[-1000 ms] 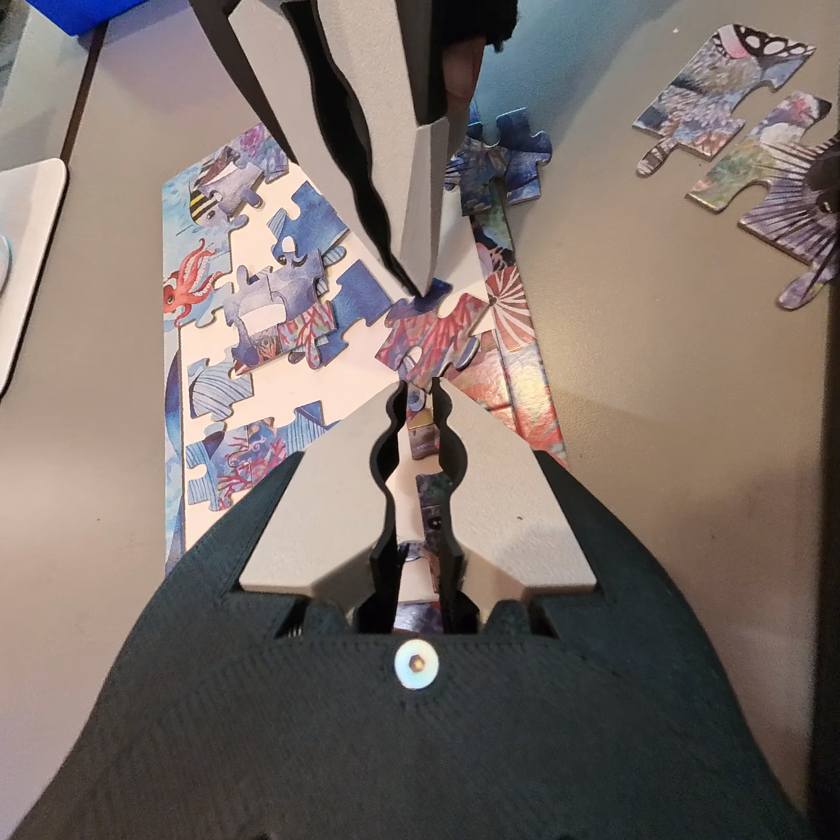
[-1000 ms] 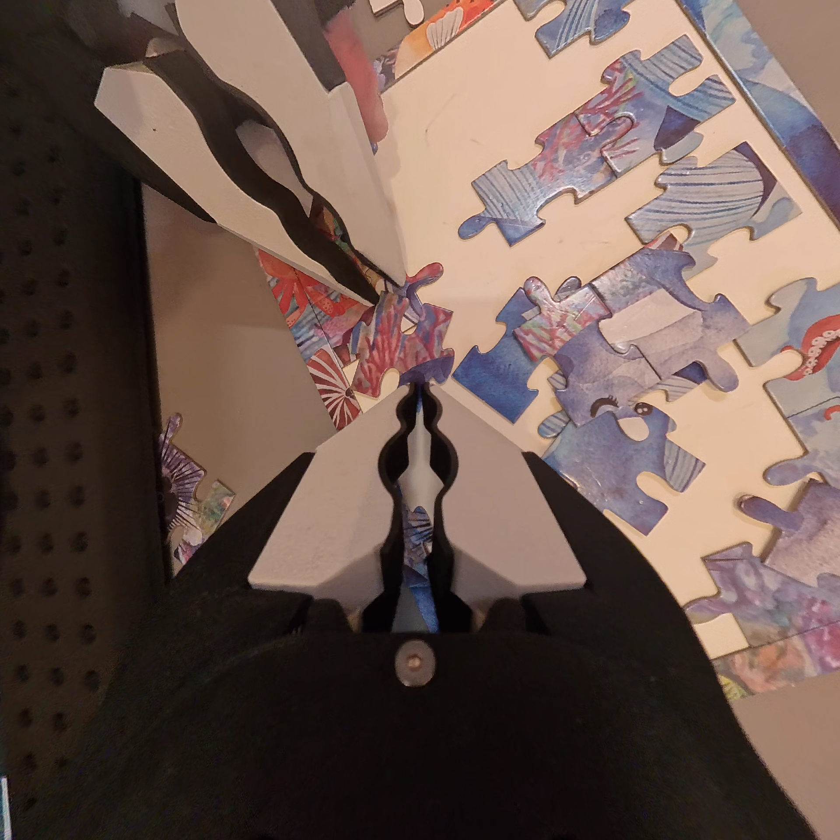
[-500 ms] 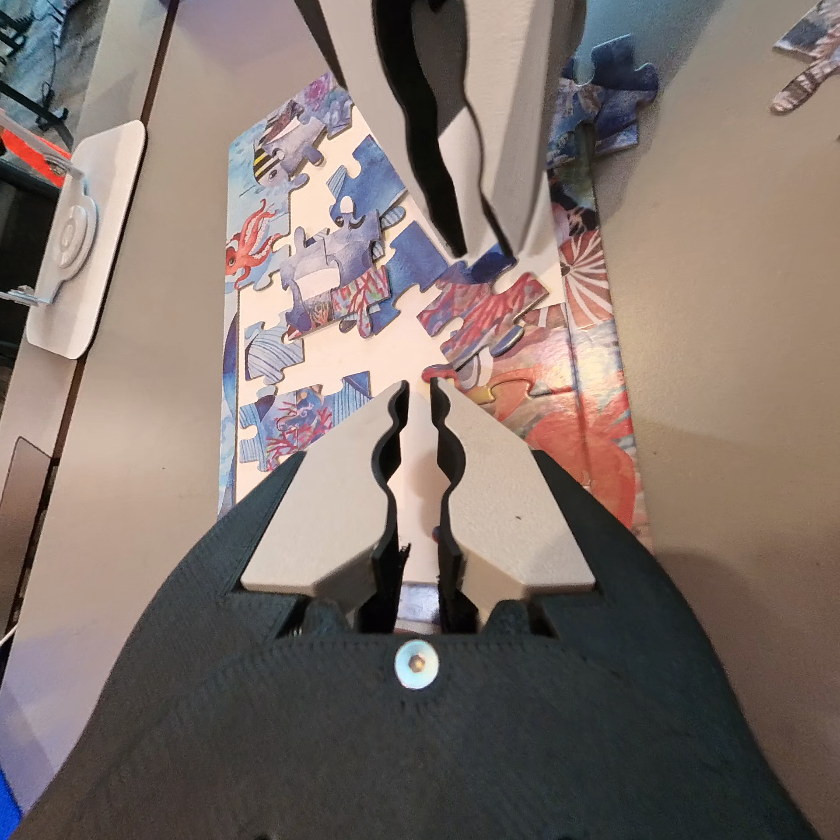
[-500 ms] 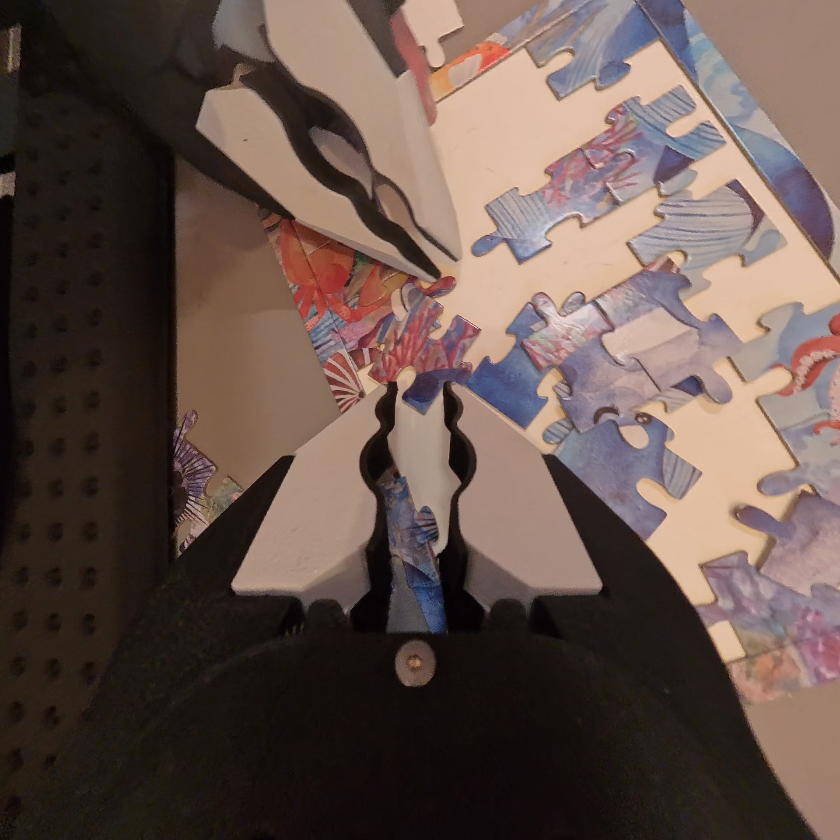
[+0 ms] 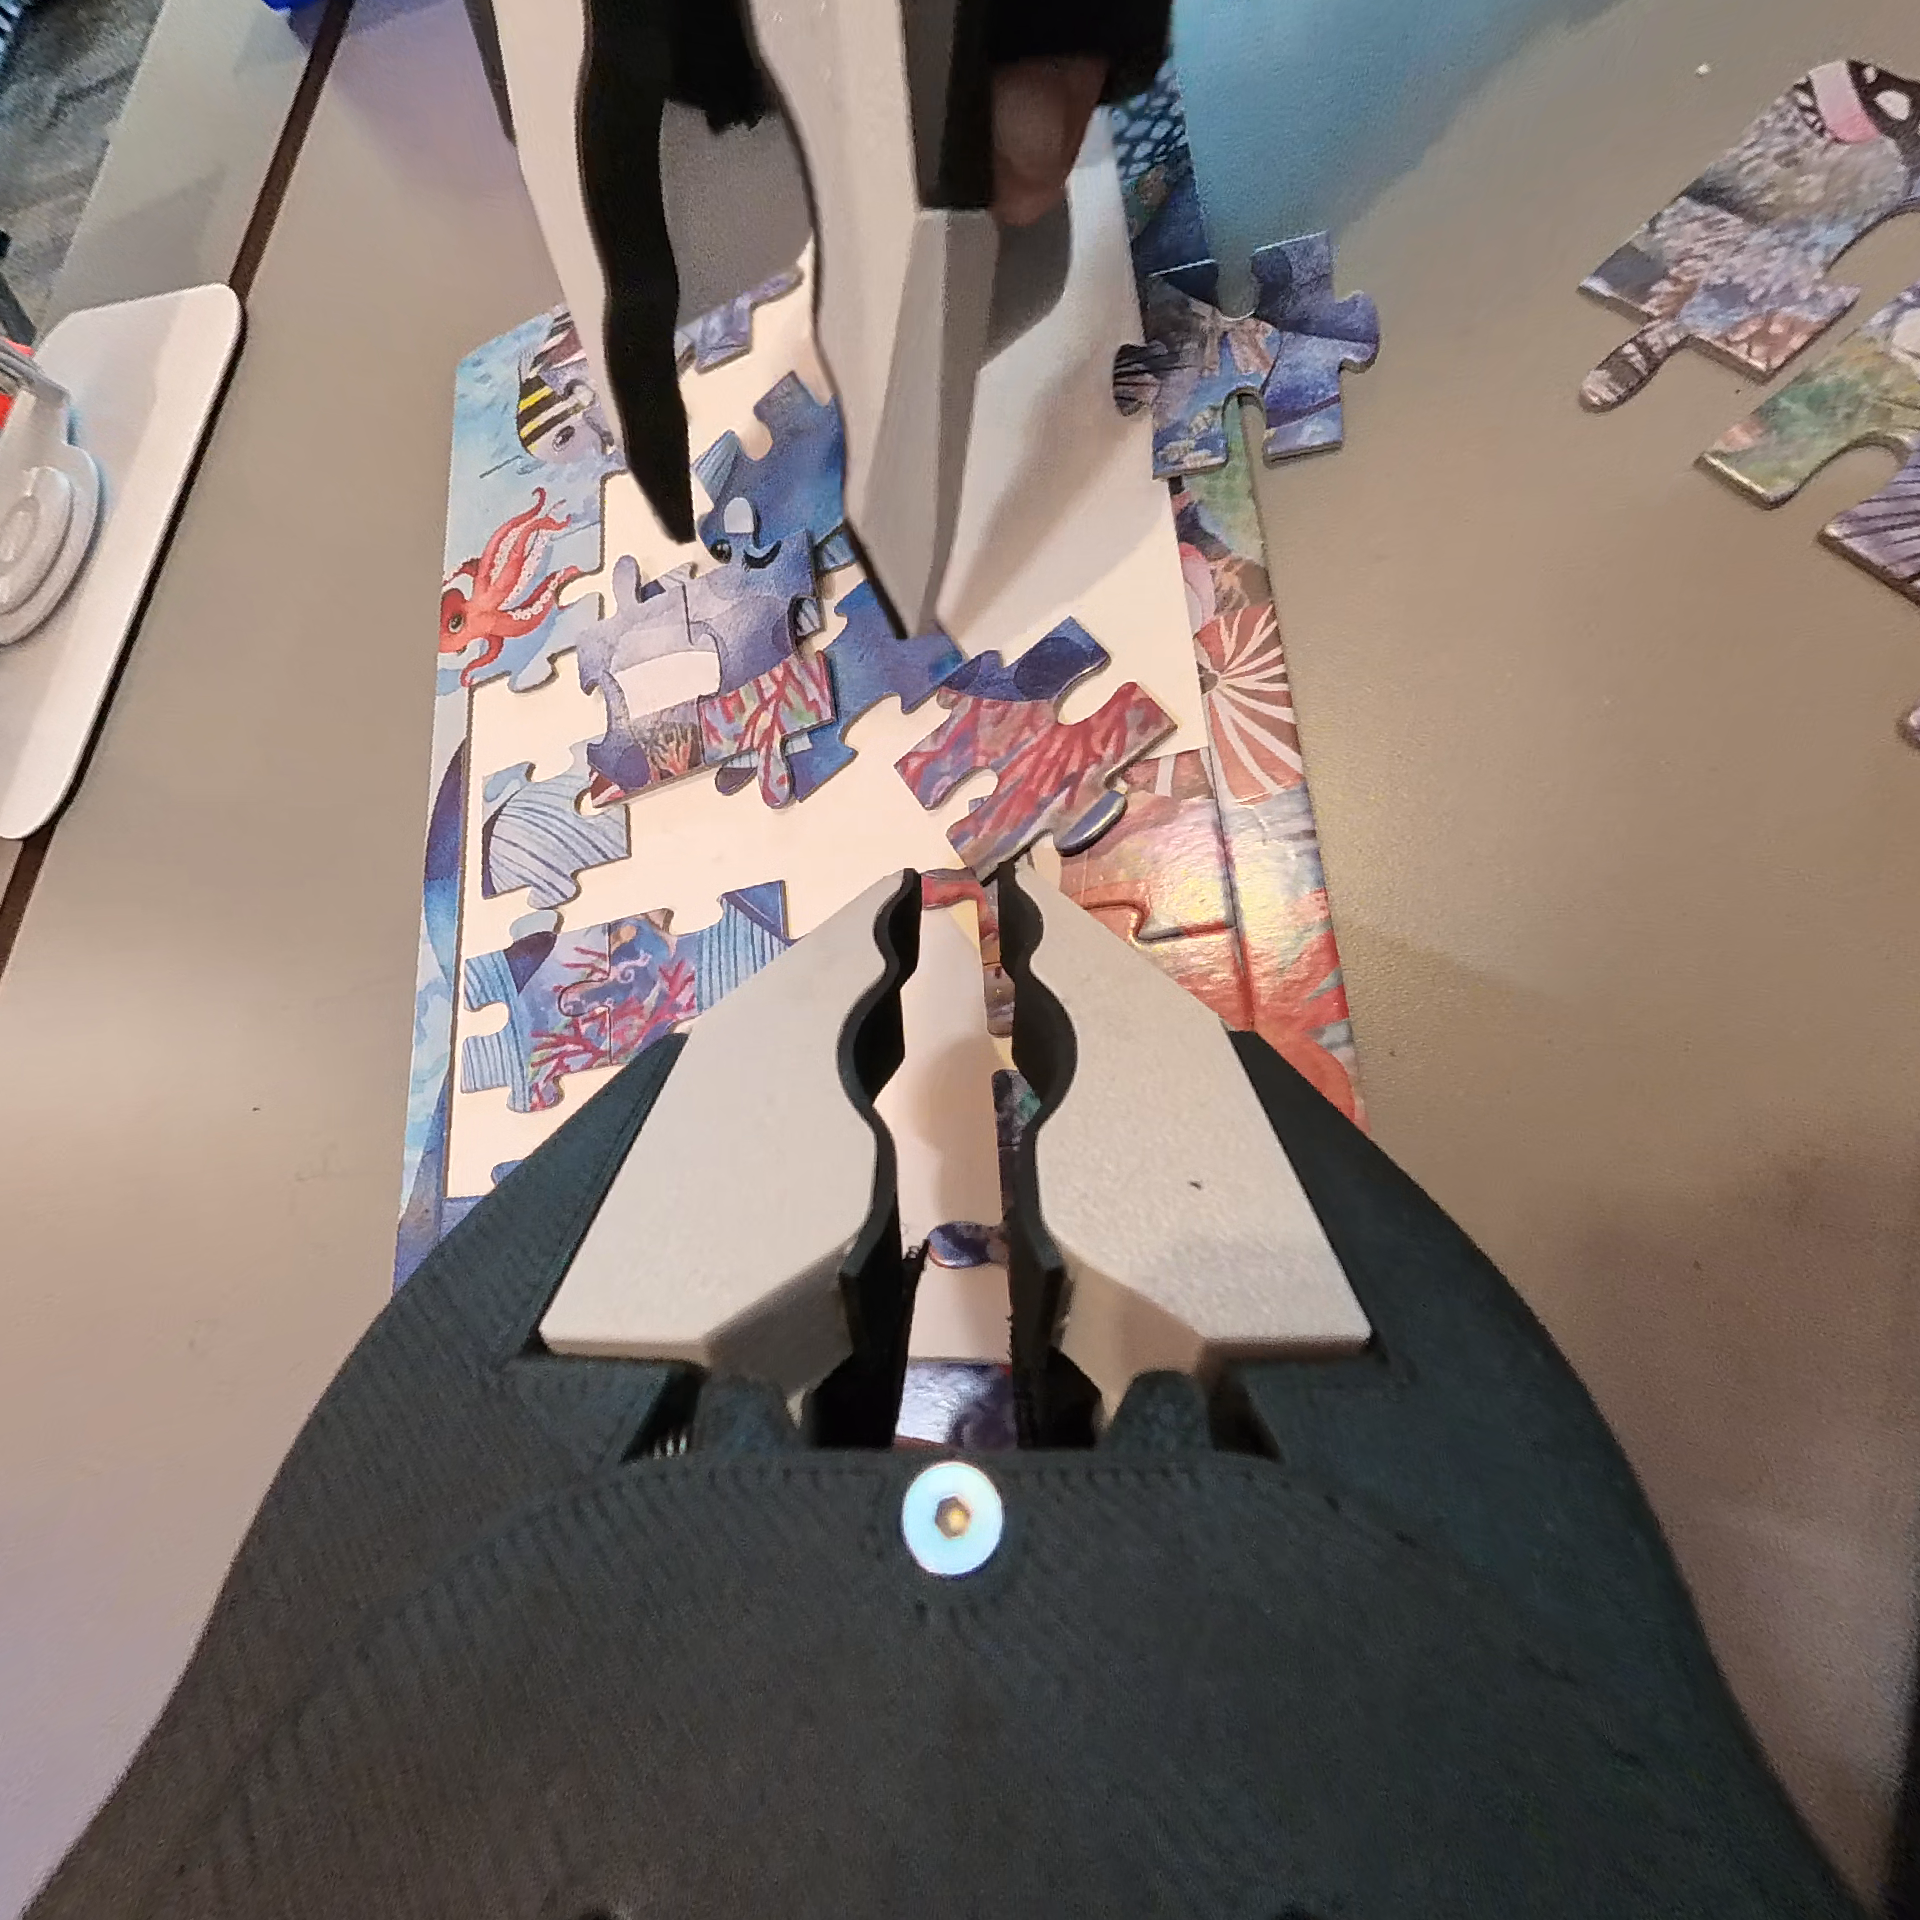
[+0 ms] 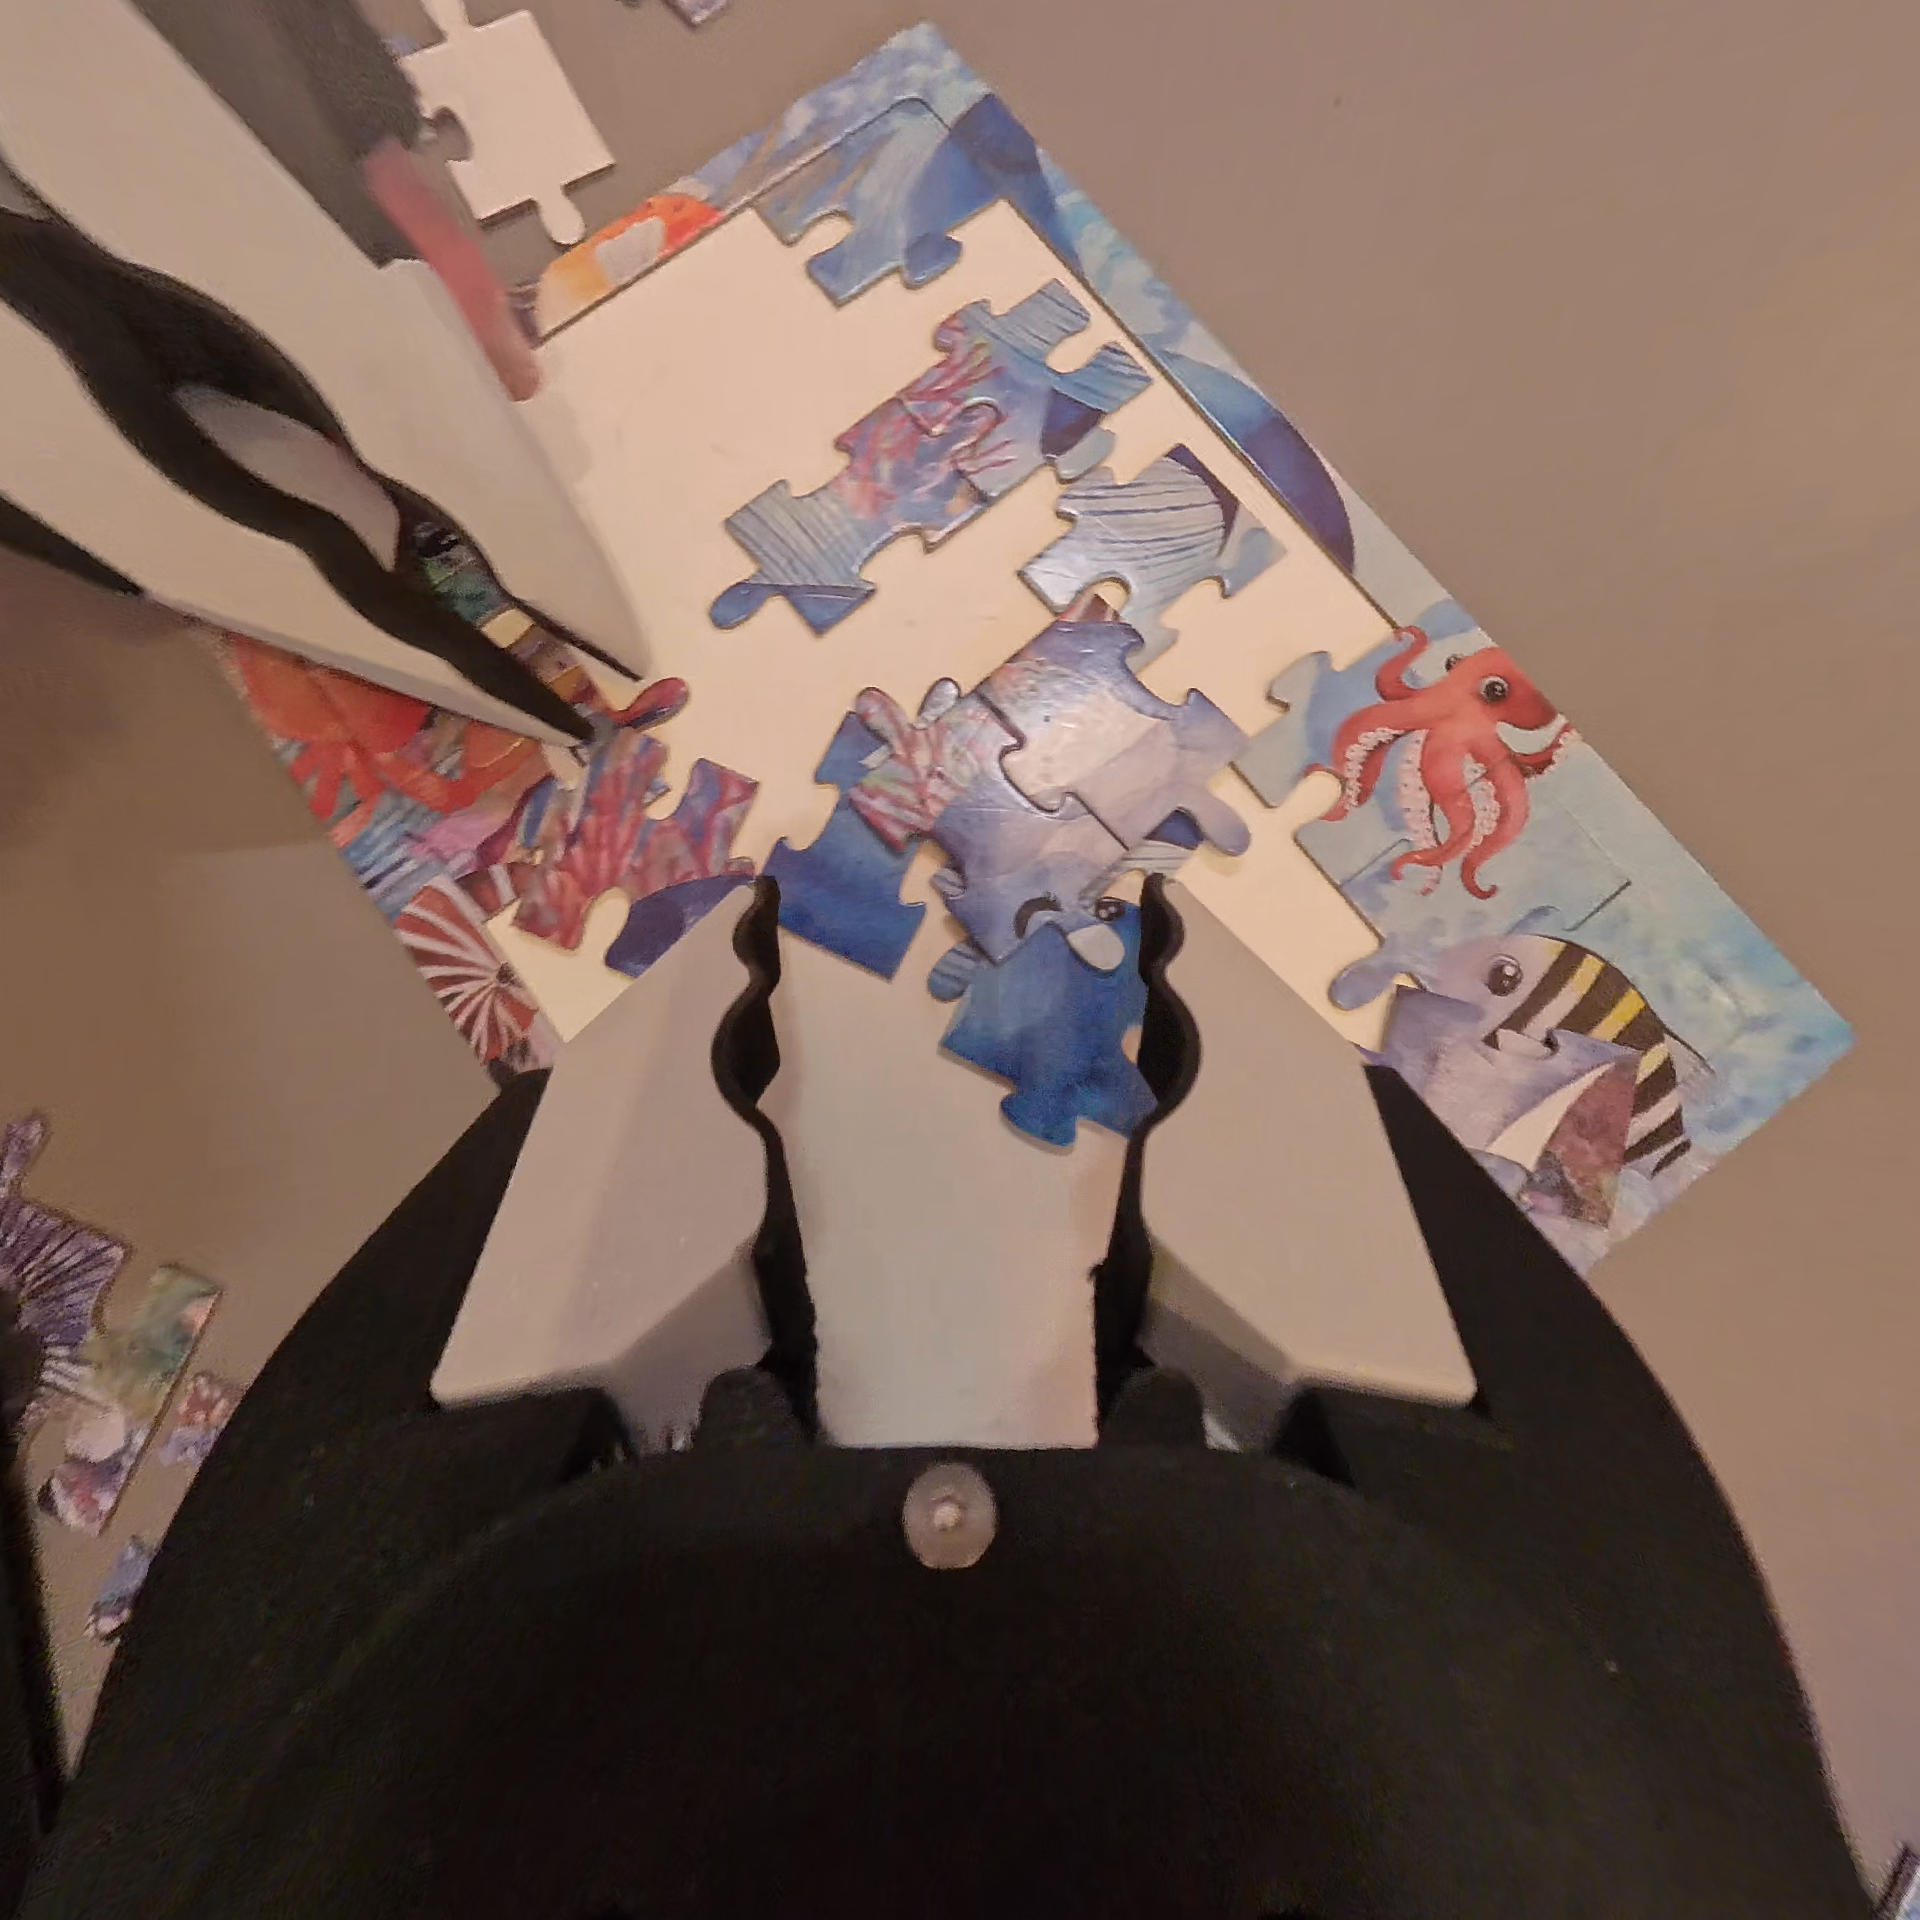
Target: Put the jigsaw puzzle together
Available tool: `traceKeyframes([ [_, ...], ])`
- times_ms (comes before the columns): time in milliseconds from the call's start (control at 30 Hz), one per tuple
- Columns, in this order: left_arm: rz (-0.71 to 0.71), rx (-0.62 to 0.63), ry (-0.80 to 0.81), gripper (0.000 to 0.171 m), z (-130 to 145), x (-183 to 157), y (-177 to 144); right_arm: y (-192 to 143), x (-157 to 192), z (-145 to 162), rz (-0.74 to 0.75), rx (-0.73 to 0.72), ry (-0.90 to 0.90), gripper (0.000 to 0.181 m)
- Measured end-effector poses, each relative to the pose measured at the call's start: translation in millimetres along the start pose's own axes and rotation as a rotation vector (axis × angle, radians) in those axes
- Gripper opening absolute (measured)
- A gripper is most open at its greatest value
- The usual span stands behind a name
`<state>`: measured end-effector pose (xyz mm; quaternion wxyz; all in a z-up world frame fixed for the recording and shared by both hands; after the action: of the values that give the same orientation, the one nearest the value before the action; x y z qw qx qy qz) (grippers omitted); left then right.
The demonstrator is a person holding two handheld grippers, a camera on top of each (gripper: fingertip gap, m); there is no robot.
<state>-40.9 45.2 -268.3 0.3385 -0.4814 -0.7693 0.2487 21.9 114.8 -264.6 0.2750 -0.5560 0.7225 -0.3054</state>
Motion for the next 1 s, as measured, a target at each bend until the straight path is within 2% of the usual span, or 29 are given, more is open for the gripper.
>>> traceKeyframes([
  [100, 0.008, -0.005, -0.004, 0.011, 0, -2, 1, 8, -7, 2, 0.018, 0.003, 0.027, 0.056],
  [200, 0.01, -0.009, -0.004, 0.01, -1, -3, 2, 8, -11, 0, 0.029, -0.011, 0.038, 0.028],
  [233, 0.01, -0.009, -0.004, 0.01, -1, -3, 2, 8, -12, 0, 0.029, -0.016, 0.048, 0.026],
  [533, -0.008, -0.012, -0.011, 0.014, -1, 1, 1, -2, -9, 5, 0.016, 0.002, 0.004, 0.024],
  [633, -0.051, -0.013, -0.037, 0.019, 0, 13, -3, -14, -4, -1, 0.008, -0.047, -0.059, 0.024],
  [800, -0.097, -0.117, -0.22, 0.031, -6, 48, -19, -32, 1, -10, 0.095, -0.122, -0.269, 0.024],
  [1000, 0.063, -0.288, -0.437, 0.026, -21, 60, -20, -39, 15, -19, 0.203, -0.164, -0.51, 0.023],
])
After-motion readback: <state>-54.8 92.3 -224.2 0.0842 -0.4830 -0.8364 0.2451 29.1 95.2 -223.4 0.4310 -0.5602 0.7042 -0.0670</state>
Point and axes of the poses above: each gripper's, where its closed fingertips meet, y out along the fingers, z out of its underside, x = y × z across the jaws, the point moved 2 cm from there along -y, back along the fingers, and after that the axes turned 6 degrees about z, right-handed, at the moved point
